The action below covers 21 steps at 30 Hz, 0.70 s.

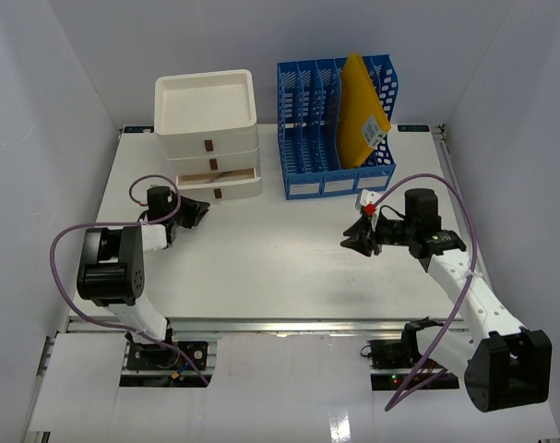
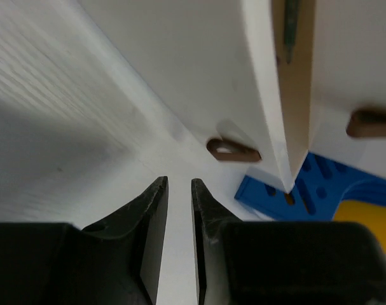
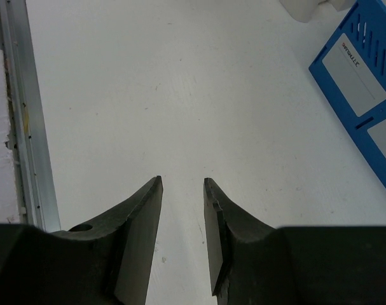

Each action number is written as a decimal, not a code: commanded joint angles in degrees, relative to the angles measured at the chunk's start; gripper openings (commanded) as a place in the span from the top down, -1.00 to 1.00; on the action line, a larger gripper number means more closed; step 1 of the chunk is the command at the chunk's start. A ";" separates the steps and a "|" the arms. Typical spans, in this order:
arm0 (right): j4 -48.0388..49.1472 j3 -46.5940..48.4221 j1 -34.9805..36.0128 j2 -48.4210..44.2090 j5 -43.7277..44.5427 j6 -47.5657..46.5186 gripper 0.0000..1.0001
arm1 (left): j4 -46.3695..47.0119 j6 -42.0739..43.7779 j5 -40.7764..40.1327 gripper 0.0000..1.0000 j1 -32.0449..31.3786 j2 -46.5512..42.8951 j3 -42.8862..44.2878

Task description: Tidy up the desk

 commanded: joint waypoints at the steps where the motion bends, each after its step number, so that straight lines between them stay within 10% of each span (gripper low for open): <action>1: 1.12 -0.97 -0.30 -2.31 -3.32 0.56 0.22 | 4.60 -7.51 -4.43 0.37 0.70 4.11 4.27; 21: 0.94 -1.34 -0.30 -3.00 -4.62 0.67 0.22 | 9.71 -13.40 -4.48 -0.15 0.70 16.98 14.78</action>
